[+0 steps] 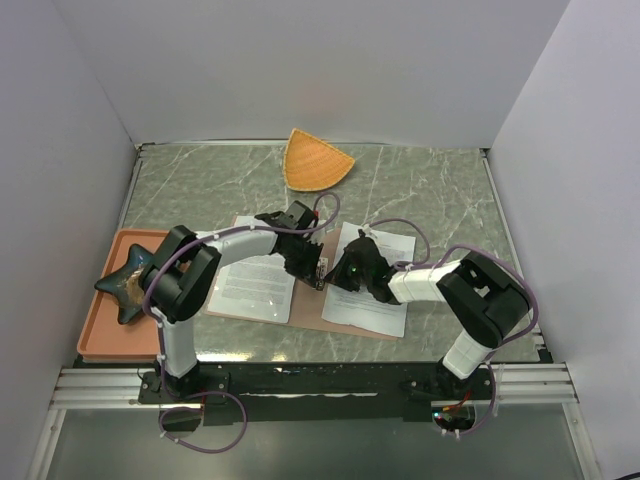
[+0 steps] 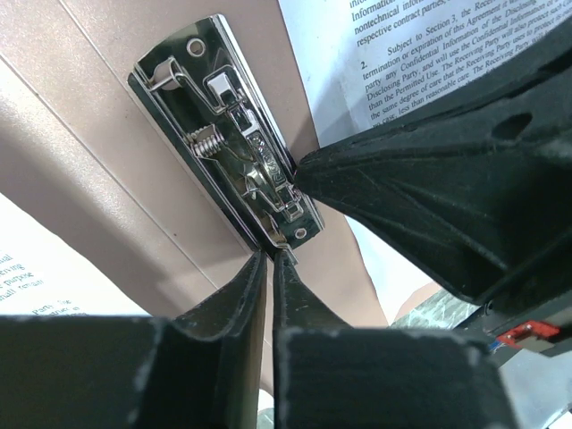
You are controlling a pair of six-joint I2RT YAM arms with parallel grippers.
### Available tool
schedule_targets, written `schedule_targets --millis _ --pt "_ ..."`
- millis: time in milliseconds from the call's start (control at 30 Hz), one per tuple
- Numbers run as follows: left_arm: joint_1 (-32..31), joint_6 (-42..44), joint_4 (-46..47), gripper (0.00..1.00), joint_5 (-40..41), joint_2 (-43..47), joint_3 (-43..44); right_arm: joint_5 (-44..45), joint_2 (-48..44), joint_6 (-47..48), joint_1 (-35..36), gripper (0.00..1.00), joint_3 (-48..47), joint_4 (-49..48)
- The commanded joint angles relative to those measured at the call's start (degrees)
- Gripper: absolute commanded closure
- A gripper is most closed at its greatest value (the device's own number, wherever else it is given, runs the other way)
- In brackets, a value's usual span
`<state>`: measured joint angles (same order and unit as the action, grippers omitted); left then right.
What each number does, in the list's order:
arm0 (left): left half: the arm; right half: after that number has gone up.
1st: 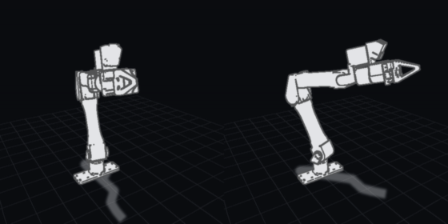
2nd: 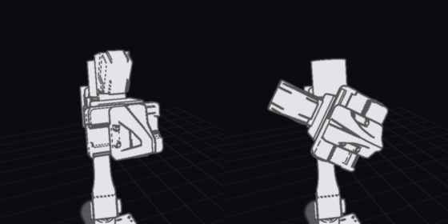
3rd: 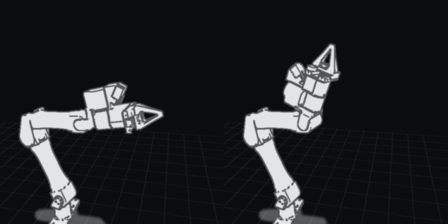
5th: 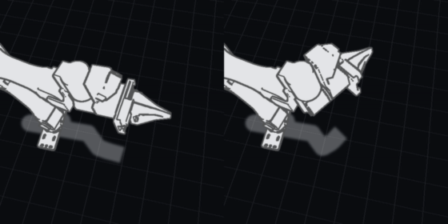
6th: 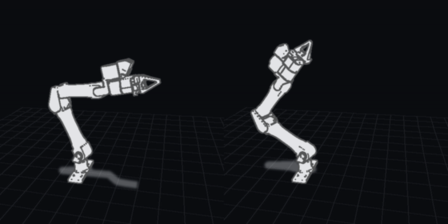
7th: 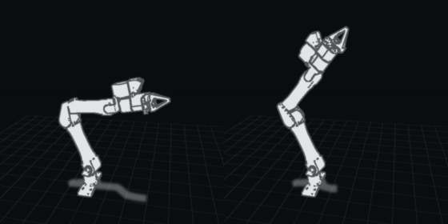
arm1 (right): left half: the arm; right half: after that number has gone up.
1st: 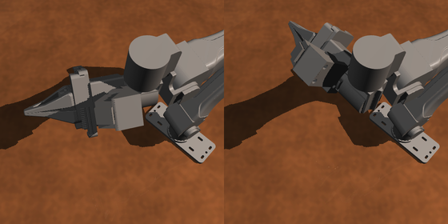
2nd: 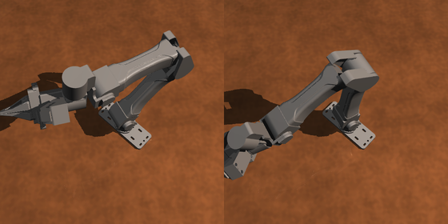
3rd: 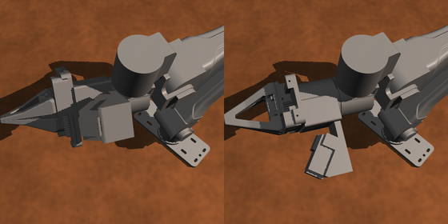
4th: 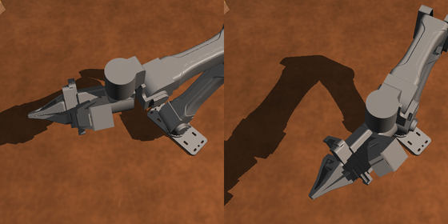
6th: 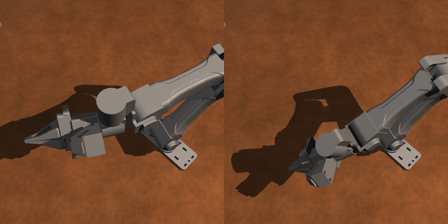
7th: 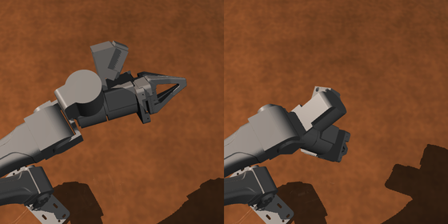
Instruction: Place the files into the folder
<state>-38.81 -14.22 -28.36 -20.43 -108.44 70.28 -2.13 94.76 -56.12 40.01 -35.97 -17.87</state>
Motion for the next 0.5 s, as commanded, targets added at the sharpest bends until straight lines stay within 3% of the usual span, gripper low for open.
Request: schedule_targets --millis 0,467 --pt "-2.4 0.8 0.1 0.92 4.2 -3.8 1.8 1.3 3.9 1.0 2.3 1.0 2.4 6.4" --pt "-4.2 0.4 -0.6 0.99 5.7 -8.1 3.7 0.3 7.8 -2.3 5.5 1.0 4.2 3.7"
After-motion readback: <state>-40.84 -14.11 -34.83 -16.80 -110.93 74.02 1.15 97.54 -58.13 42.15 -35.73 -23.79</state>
